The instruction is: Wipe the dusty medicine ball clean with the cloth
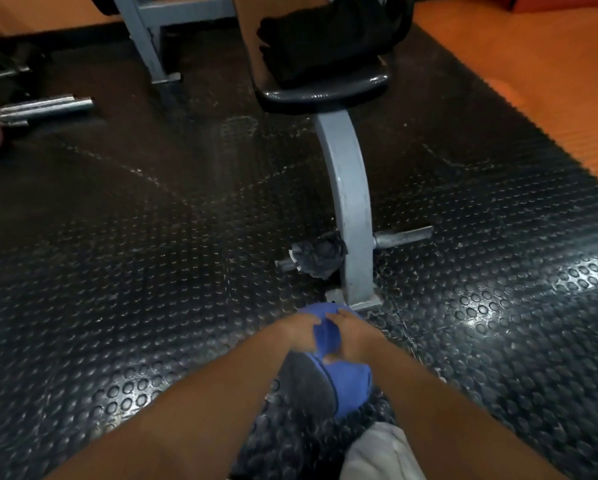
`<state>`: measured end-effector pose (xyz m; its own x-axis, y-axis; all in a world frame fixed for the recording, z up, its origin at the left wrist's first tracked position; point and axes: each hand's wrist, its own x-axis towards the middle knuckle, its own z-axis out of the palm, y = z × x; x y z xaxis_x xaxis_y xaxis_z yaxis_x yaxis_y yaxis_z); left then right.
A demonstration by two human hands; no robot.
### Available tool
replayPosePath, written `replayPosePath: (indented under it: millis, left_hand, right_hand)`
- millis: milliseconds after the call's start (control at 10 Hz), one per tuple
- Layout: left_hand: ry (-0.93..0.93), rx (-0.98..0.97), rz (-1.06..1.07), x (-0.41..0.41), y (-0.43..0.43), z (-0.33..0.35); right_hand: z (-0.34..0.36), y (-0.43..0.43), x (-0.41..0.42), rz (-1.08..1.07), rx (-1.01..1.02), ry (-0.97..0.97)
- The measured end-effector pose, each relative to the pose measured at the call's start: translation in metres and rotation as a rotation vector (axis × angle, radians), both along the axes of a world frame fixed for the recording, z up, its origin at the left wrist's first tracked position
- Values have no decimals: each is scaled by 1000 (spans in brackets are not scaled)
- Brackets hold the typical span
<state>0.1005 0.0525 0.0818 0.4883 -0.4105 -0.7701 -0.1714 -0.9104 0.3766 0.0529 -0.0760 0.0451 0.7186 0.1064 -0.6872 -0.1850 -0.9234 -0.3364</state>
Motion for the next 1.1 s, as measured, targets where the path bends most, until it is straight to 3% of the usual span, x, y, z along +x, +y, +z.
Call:
replayPosePath:
  millis: [100,200,400,500,700,900,1000,1100]
  left_hand:
    - [-56,79,-98,-21,-1,-22]
    - [-136,149,-60,-47,-6,-25]
    - [-302,143,1,-55,-22,-46]
    - [-331,135,-75,-46,-10,-72]
    - [-370,34,40,-68,3,-64]
    - [-399,49,64,-73,1,-55]
    - [-527,58,-32,-81,-19,-38]
    - [-579,-31,55,-86,-52,13]
  right_hand:
    - [-10,2,1,50,9,-58]
    - [-12,-6,-14,203,-30,-38]
    - [-10,-25,-12,299,14,-142]
    - [-11,-25,-17,342,-12,-223]
    - [-16,-18,-44,285,-62,-315]
    - [-7,-34,-69,102,162,-347]
    - [30,-57,-76,82,224,-382]
    - [90,-85,-75,63,196,-416]
